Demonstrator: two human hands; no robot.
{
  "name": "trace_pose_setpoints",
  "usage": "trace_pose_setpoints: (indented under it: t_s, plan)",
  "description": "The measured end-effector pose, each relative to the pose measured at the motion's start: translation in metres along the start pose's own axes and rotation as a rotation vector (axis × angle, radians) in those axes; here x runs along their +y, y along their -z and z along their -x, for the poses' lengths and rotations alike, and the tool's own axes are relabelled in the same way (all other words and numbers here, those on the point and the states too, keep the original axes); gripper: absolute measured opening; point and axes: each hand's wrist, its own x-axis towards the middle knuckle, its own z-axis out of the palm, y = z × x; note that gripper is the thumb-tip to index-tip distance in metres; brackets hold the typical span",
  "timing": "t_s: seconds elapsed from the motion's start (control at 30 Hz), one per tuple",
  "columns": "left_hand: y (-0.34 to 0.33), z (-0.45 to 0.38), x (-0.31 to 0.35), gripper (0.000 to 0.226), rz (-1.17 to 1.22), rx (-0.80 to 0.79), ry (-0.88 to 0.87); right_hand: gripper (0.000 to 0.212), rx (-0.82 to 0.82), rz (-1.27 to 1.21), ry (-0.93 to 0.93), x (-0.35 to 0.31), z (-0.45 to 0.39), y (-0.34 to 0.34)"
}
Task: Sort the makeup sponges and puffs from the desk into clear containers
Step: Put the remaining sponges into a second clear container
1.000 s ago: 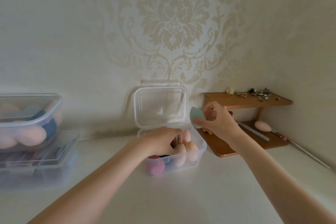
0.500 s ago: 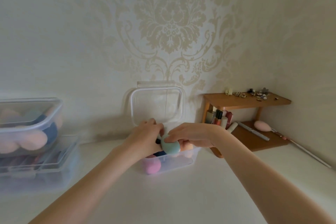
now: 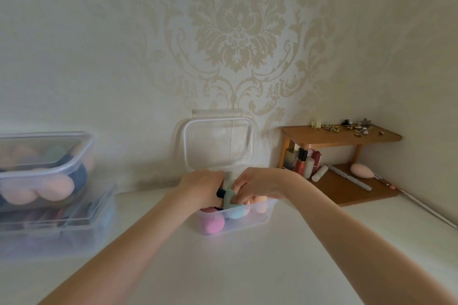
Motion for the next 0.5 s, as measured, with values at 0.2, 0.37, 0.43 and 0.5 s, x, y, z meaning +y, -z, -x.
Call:
trace_pose_setpoints:
  t_s: [0.2,0.37,0.43,0.5]
  plan:
    - [0.008,0.003,-0.012,0.031,0.095,-0.192,-0.035,0.027,0.052,0.35,0.046,-0.008,-0.015,-0.013]
    - [0.002,0.002,-0.012,0.032,0.111,-0.176,-0.08,0.023,0.171,0.438,0.097,-0.012,-0.016,-0.023]
    - [0.004,0.003,-0.011,0.026,0.123,-0.156,-0.053,0.016,0.107,0.409,0.076,-0.011,-0.017,-0.018]
    - [0.011,0.004,-0.008,0.033,0.164,-0.105,-0.042,0.021,0.044,0.313,0.054,-0.007,-0.015,-0.008]
